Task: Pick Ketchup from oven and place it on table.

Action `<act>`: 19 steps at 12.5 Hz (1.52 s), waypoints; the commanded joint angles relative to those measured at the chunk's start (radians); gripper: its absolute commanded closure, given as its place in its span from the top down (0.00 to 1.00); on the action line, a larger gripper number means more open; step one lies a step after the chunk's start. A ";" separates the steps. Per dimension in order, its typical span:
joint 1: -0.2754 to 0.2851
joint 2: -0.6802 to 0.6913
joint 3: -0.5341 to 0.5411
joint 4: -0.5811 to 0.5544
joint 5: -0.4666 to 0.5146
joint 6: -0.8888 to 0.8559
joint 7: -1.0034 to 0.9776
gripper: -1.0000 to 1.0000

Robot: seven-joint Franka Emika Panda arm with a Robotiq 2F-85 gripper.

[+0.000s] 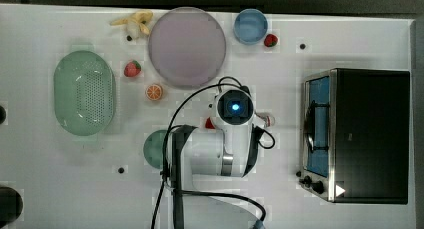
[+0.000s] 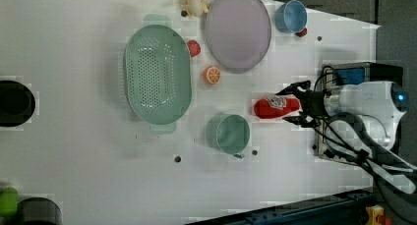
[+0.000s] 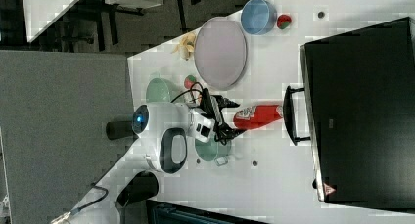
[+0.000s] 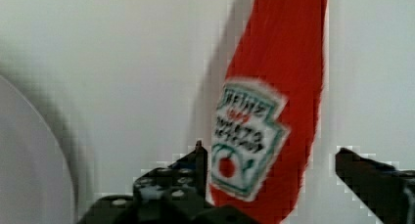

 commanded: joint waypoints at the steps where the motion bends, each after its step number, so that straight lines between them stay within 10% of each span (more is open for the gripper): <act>1: -0.002 -0.146 0.017 0.092 -0.002 -0.141 0.026 1.00; 10: -0.003 -0.357 0.014 0.542 -0.004 -0.837 0.026 1.00; 19: -0.004 -0.348 0.013 0.565 -0.004 -0.840 0.026 1.00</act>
